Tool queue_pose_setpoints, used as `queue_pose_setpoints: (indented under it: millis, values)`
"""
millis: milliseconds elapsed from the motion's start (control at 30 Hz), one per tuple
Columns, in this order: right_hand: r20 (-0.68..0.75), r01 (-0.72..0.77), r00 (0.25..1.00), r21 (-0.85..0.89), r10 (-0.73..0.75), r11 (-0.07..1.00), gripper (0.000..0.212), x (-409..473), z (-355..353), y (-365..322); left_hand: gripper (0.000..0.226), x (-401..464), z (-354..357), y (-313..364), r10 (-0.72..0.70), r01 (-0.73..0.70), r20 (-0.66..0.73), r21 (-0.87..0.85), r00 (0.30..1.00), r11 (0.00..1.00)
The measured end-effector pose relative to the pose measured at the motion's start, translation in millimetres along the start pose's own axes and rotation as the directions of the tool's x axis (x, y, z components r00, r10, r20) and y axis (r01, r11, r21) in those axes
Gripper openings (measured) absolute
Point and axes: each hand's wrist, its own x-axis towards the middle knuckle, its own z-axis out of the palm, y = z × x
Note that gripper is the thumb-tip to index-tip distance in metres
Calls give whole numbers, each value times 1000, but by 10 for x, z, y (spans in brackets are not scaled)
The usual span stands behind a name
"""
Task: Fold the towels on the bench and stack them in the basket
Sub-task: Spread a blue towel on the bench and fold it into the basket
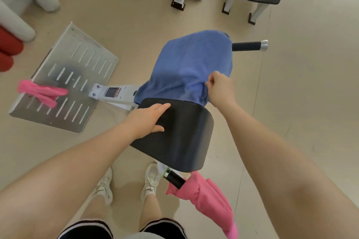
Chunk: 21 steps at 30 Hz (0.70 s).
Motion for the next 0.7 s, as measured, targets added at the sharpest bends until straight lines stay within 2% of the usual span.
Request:
queue_pose_setpoints:
  millis: [33,100,167,233,300,333,367,400,433,500,600,700]
  values:
    - [13,122,993,-20,-121,992,12,-109,-6,-78,76,-57,11,4,-28,27,-17,-90,999,996]
    - [37,360,932,13,-360,933,8,-370,19,-267,75,-185,-10,8,-117,86,-85,-306,989,948]
    - [67,485,868,91,-492,870,9,-664,72,-518,77,-360,-104,9,-238,134,-157,-488,958,862]
    - [163,475,843,221,-512,852,12,-968,112,-825,80,-607,-245,-19,-334,141,-193,-638,922,757]
    - [268,420,812,345,-518,839,9,-1224,139,-1130,79,-903,-369,-99,-357,100,-240,-690,903,717]
    - [295,394,800,399,-523,828,7,-1333,141,-1281,69,-1061,-409,-147,-348,79,-259,-691,901,719]
    - [312,374,787,443,-532,815,6,-1439,149,-1428,49,-1229,-410,-206,-346,60,-281,-694,895,718]
    - [325,360,776,476,-541,802,7,-1542,156,-1587,24,-1415,-387,-262,-386,80,-273,-719,881,691]
    - [335,345,767,505,-548,792,9,-1647,172,-1744,9,-1628,-367,-313,-430,92,-269,-750,862,655]
    - [337,301,757,581,-560,757,18,-1844,250,-2058,28,-2089,-280,-426,-532,58,-270,-852,803,521]
    - [376,267,728,614,-573,742,23,-2164,433,-2469,23,-2848,-123,-627,-700,-73,-241,-963,672,261]
    - [438,381,618,558,-652,737,26,-2626,753,-2841,23,-3672,48,-772,-808,-134,-203,-979,554,153]
